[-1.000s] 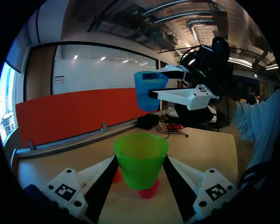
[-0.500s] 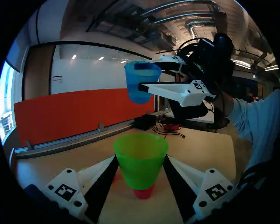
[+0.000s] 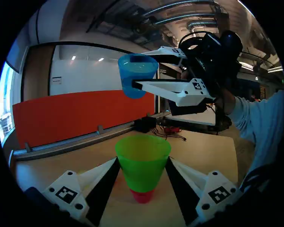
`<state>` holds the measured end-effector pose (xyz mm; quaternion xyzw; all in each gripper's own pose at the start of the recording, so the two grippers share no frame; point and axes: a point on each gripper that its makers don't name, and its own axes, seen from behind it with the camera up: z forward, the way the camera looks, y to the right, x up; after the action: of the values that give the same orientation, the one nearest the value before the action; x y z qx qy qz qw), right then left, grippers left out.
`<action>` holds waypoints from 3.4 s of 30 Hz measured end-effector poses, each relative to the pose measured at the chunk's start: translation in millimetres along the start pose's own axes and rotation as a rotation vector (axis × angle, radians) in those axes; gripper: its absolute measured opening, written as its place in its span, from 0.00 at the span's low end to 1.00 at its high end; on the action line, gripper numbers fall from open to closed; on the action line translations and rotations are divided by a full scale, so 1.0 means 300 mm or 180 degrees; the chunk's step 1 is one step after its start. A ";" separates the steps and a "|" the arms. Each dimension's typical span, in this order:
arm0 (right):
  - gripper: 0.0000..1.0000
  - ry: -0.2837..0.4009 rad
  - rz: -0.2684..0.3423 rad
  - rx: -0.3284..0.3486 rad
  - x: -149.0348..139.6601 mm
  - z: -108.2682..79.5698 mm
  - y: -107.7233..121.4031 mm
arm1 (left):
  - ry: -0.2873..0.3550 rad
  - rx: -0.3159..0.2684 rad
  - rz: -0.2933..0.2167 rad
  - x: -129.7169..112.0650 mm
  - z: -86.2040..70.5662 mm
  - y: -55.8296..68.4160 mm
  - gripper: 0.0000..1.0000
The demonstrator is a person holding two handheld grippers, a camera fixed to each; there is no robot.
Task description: Pour water
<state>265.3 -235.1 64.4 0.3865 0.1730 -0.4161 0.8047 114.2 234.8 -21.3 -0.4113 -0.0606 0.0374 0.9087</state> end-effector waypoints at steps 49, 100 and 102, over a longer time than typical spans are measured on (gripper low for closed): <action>0.91 0.0057 -0.0861 -0.0163 0.062 0.016 0.062 | 0.0047 -0.0064 0.0024 0.031 0.021 0.022 0.83; 0.91 0.0046 -0.1603 -0.0278 0.118 0.047 0.123 | 0.0114 -0.0053 0.0017 0.045 0.025 0.009 0.82; 0.91 0.0048 -0.1632 -0.0281 0.123 0.049 0.125 | 0.0118 -0.0051 0.0014 0.047 0.025 0.009 0.82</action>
<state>316.6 -252.9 69.7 0.2976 0.2892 -0.5957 0.6877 127.2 243.7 -17.4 -0.4194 -0.0431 0.0312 0.9062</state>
